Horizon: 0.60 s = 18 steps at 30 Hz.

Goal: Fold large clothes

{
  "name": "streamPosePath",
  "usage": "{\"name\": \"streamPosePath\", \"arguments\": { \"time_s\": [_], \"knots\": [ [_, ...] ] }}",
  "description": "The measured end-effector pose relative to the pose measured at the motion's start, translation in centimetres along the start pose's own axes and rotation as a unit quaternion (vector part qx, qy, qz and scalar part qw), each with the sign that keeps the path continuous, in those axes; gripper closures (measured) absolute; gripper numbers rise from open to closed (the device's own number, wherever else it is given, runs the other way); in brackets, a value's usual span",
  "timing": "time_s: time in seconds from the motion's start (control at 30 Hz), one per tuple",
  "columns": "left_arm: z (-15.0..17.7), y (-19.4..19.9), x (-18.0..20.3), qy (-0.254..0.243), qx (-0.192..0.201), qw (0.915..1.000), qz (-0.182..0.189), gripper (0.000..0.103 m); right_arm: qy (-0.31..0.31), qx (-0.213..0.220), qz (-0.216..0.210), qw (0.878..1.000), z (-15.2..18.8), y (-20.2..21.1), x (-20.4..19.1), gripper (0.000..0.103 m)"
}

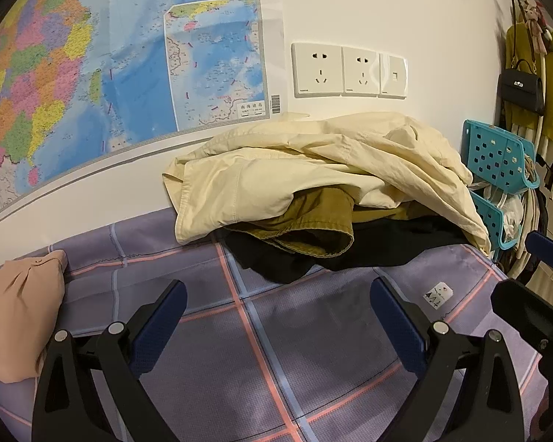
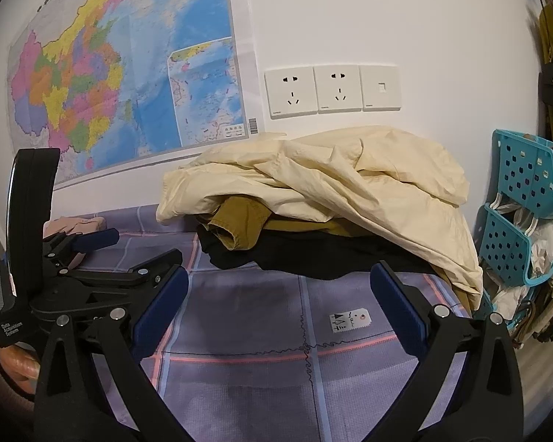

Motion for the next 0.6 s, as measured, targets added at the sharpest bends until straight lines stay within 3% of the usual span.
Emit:
{"name": "streamPosePath", "arguments": {
  "time_s": [0.6],
  "knots": [
    [0.04,0.23,0.07,0.003,0.002,1.0,0.002,0.007,0.0,-0.003,-0.002,1.0,-0.02,0.03,-0.1,0.005]
  ]
}}
Point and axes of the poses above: each gripper's, at about its wrist camera, not at the fingertips, and y roughly against the way its jaws point, x to its right, z to its underside, the point moved 3 cm from there along -y, roughly the way its jaws point, and after that the axes turned 7 degrees about z, right-handed, at the moved point
